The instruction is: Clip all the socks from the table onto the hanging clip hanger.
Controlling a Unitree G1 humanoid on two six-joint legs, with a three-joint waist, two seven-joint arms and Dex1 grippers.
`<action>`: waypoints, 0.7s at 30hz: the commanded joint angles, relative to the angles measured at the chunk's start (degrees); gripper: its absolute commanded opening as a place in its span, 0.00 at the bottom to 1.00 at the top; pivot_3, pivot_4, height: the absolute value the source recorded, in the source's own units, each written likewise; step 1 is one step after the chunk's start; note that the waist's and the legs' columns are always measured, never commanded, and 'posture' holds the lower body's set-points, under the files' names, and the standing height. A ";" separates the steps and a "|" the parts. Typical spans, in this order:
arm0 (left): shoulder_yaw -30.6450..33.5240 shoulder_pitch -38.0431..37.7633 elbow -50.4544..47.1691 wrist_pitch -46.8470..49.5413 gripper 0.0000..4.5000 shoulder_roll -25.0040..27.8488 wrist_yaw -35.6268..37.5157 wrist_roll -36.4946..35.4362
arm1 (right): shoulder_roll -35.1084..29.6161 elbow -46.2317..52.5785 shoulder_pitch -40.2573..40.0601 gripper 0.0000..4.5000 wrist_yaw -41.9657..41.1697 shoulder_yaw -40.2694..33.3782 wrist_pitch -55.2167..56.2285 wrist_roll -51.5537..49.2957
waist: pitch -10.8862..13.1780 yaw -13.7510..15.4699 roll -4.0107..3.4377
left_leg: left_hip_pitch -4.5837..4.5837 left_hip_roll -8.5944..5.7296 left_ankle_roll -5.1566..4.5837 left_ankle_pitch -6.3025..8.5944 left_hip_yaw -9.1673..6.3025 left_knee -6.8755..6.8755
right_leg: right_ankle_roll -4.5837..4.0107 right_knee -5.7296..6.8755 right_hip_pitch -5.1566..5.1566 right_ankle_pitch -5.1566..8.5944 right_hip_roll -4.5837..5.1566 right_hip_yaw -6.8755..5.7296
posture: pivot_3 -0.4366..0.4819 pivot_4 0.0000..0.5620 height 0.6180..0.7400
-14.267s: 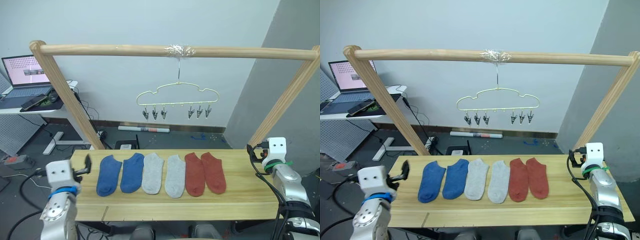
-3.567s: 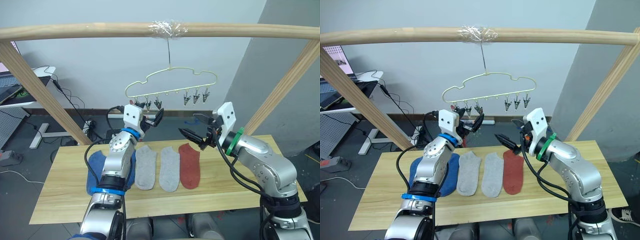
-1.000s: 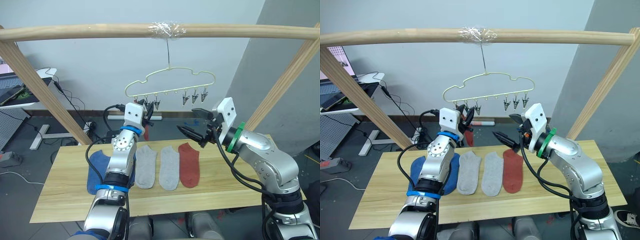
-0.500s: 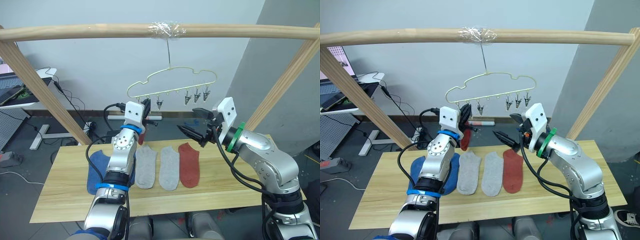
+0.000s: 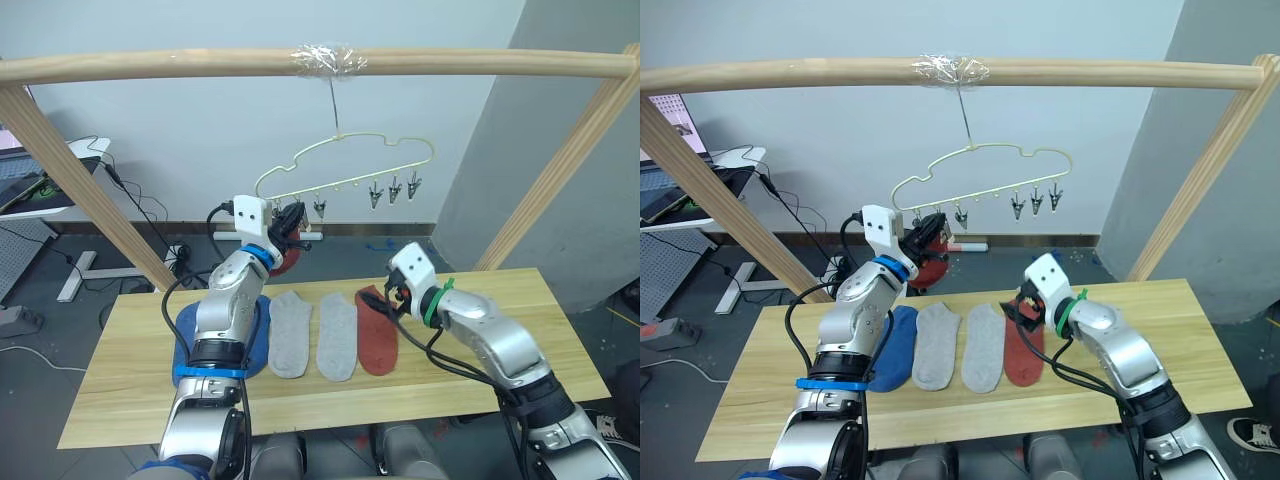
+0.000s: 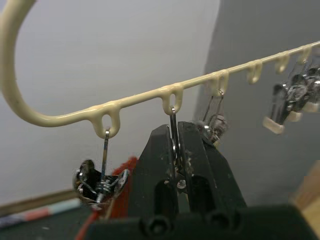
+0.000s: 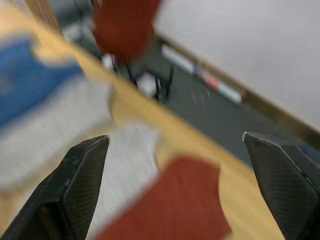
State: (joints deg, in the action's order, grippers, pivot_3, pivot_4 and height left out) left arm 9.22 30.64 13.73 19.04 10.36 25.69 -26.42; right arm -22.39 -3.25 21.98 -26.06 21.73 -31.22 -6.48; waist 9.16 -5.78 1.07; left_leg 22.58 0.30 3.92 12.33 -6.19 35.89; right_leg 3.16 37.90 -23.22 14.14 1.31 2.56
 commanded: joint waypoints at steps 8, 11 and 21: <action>1.01 -3.09 -7.42 7.41 0.00 1.70 -1.69 -2.45 | 7.96 -34.07 9.42 1.00 -2.30 -0.53 15.40 7.33 | 0.03 -0.23 -0.01 | -0.05 0.13 0.00 0.00 0.00 -0.02 | -0.09 0.00 0.01 -0.05 -0.13 0.00 | 0.42 0.26 1.00; 0.94 -4.05 -8.75 8.01 0.00 1.09 -2.26 -2.83 | 8.19 -40.49 10.45 0.91 -2.81 -0.51 19.19 9.35 | 0.03 -0.02 -0.01 | -0.06 0.15 0.00 0.00 0.00 -0.03 | -0.11 0.00 0.01 -0.06 -0.14 0.01 | 0.42 0.26 1.00; 1.89 -4.36 -9.69 9.59 0.00 1.05 -2.68 -3.83 | 7.54 -38.52 5.90 0.15 -6.37 -2.89 23.52 10.71 | 0.01 0.24 -0.02 | -0.20 0.17 0.01 0.00 0.03 -0.02 | -0.15 0.04 0.10 -0.09 -0.18 0.05 | 0.43 0.24 1.00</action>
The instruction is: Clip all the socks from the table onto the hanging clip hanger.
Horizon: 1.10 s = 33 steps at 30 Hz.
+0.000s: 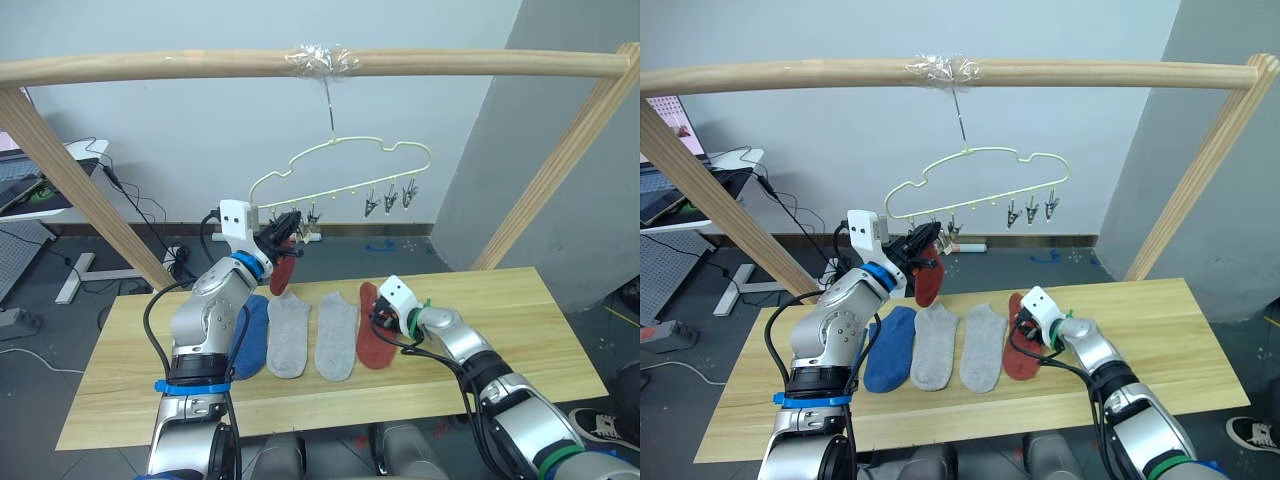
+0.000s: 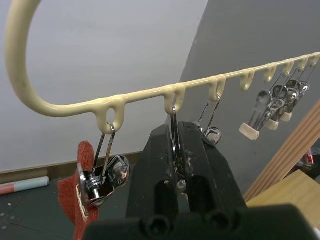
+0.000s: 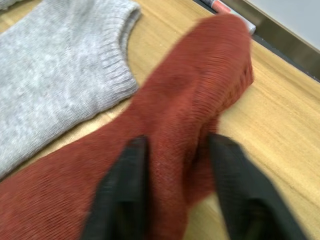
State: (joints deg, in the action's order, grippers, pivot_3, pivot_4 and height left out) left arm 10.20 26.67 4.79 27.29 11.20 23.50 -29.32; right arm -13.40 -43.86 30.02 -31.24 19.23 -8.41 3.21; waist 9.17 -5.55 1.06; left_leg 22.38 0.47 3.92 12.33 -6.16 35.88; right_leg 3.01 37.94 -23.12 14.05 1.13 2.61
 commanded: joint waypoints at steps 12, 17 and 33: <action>9.73 -0.14 -1.47 18.11 0.00 -2.11 -3.33 -19.77 | -7.04 43.57 -10.45 0.00 -12.49 -5.32 -18.79 -11.62 | -0.01 -0.21 0.00 | -0.03 0.08 0.01 0.00 0.03 0.00 | 0.01 0.03 -0.04 0.00 -0.07 0.04 | 0.39 0.22 1.00; 10.14 0.37 -1.19 19.58 0.00 -1.91 -5.27 -21.37 | -4.28 50.84 -7.60 0.00 -11.23 -4.15 -25.96 -13.61 | -0.01 -0.17 0.01 | -0.03 0.07 0.01 0.01 0.02 0.00 | 0.00 -0.01 -0.02 0.01 -0.07 0.01 | 0.39 0.22 1.00; 9.86 0.63 -3.35 19.93 0.00 -2.81 -7.46 -23.25 | 4.56 45.22 0.79 0.00 -9.02 -3.63 -28.24 -15.08 | -0.01 0.20 0.01 | 0.08 0.07 0.02 0.01 0.01 -0.07 | -0.01 -0.10 -0.09 0.01 -0.07 0.00 | 0.42 0.23 1.00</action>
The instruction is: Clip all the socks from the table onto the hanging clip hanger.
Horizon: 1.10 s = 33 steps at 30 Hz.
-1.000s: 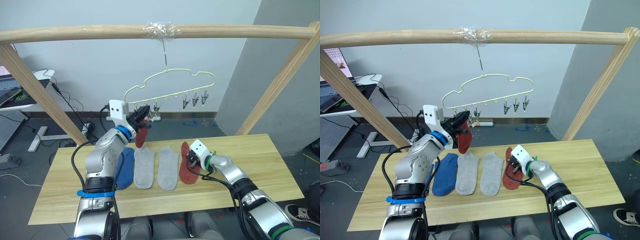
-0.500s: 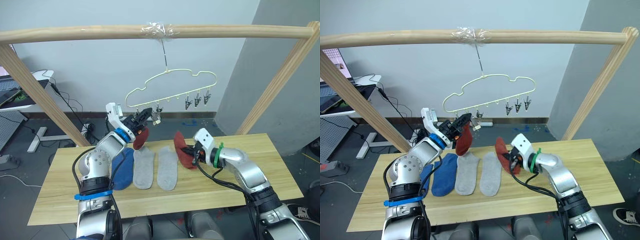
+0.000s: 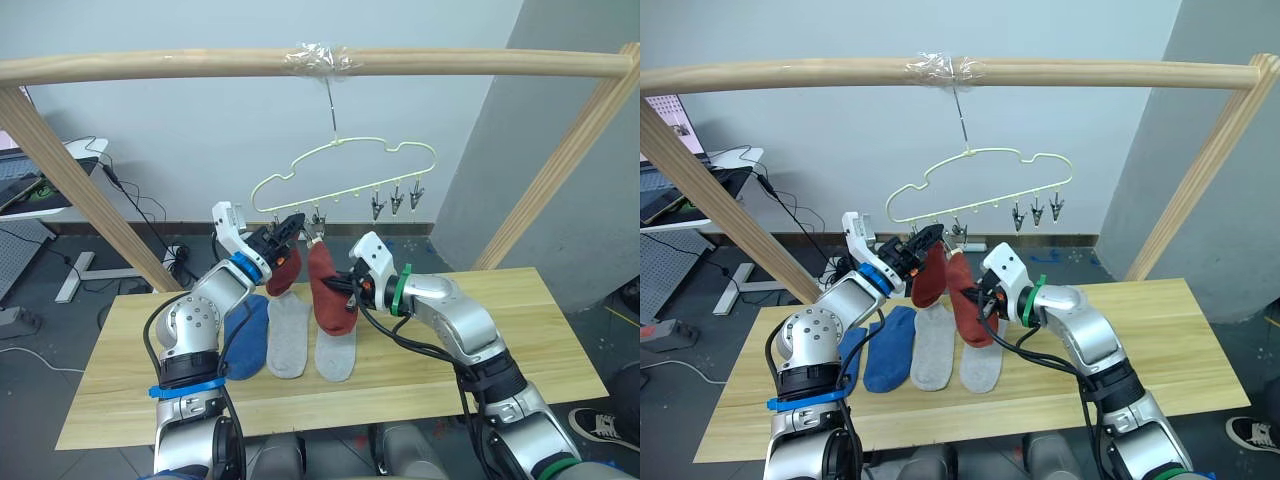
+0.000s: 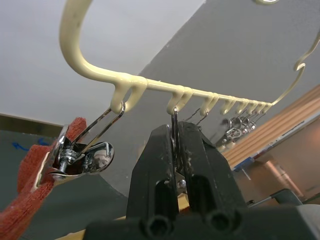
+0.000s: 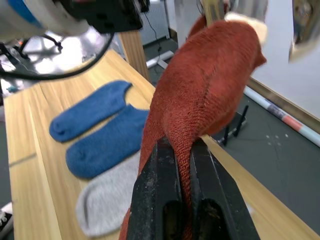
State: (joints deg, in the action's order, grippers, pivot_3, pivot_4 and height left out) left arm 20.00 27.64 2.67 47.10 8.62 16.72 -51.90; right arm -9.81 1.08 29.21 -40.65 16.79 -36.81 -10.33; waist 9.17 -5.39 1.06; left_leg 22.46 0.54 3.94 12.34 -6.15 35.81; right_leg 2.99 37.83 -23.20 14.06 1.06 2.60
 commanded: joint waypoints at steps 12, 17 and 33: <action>0.37 0.07 -0.88 -0.31 0.00 0.14 -0.74 -0.56 | -0.25 0.27 -0.12 0.00 -0.87 0.22 -0.59 -1.60 | 0.00 0.34 0.00 | 0.03 0.00 0.00 0.00 0.00 -0.02 | 0.00 -0.05 -0.01 0.00 0.00 0.00 | 0.42 0.23 1.00; -0.03 0.21 -0.92 -0.08 0.00 -0.07 -0.60 -0.62 | 0.99 -0.30 0.86 0.00 0.02 -0.14 -0.53 -1.56 | 0.00 0.30 0.00 | 0.02 0.00 0.00 0.00 0.00 -0.03 | 0.00 -0.04 -0.03 0.00 0.00 -0.01 | 0.42 0.23 1.00; -1.38 -0.27 -1.39 -0.72 0.00 0.54 0.96 0.48 | 1.99 -0.66 4.61 0.00 1.43 -3.01 -0.79 -2.35 | 0.01 0.33 -0.01 | 0.06 0.00 0.00 0.00 0.00 -0.08 | -0.01 -0.11 -0.04 0.00 0.00 -0.02 | 0.41 0.24 1.00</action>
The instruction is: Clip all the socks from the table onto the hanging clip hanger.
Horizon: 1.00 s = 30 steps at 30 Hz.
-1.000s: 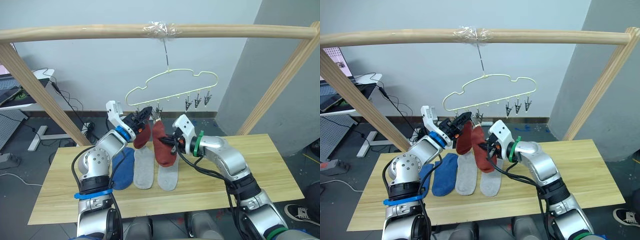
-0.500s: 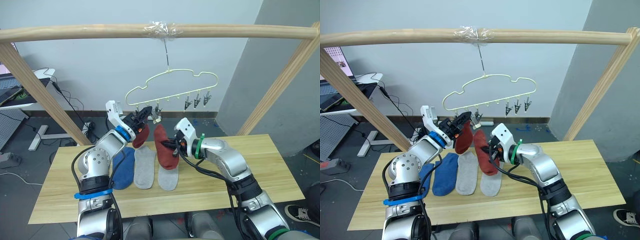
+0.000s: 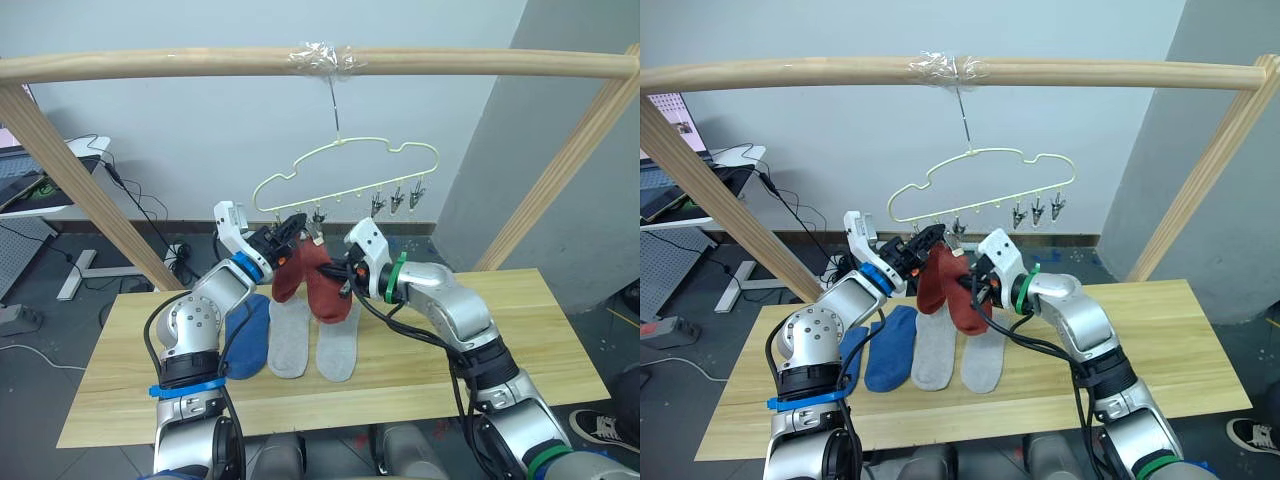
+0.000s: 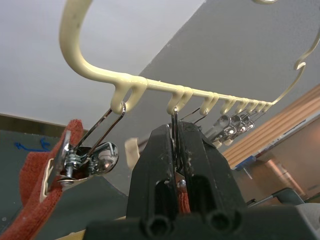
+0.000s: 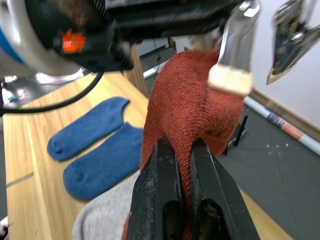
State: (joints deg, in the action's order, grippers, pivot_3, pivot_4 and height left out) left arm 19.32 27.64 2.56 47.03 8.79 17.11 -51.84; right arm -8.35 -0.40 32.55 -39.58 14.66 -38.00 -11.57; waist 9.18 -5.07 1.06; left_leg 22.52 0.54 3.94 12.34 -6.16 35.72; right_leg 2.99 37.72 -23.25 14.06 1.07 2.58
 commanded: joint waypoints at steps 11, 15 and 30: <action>-0.83 -1.87 -3.47 -1.09 0.54 1.44 2.18 -0.53 | 0.26 2.09 -0.64 0.00 0.61 0.92 0.36 -1.23 | 0.09 0.06 -0.01 | 0.12 0.00 0.00 0.00 -0.01 -0.01 | 0.00 -0.06 -0.07 0.00 0.01 -0.02 | 0.43 0.25 1.00; 0.22 -3.89 -6.24 0.03 0.80 2.12 1.35 -2.10 | 1.77 3.65 -1.26 0.00 0.80 1.03 -1.46 -3.00 | 0.10 0.10 -0.02 | 0.13 0.01 0.00 0.00 -0.01 -0.07 | -0.01 -0.08 -0.10 0.00 0.01 -0.01 | 0.43 0.25 1.00; -3.72 -11.54 -16.85 3.30 1.00 11.33 2.93 0.30 | 3.22 -0.86 -1.66 0.71 1.94 0.07 -4.30 -5.41 | 0.13 0.57 -0.03 | 0.18 0.02 0.00 0.00 -0.04 -0.14 | -0.07 -0.10 -0.17 0.04 0.02 -0.06 | 0.47 0.23 1.00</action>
State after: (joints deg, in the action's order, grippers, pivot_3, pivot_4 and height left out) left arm 16.42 16.38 -11.86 51.81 19.42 19.42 -52.81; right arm -4.62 -2.10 30.41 -37.40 14.67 -44.02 -17.58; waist 9.31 -4.49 1.02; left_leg 22.70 0.57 3.95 12.34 -6.19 35.56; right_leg 2.92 37.61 -23.42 14.10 1.09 2.53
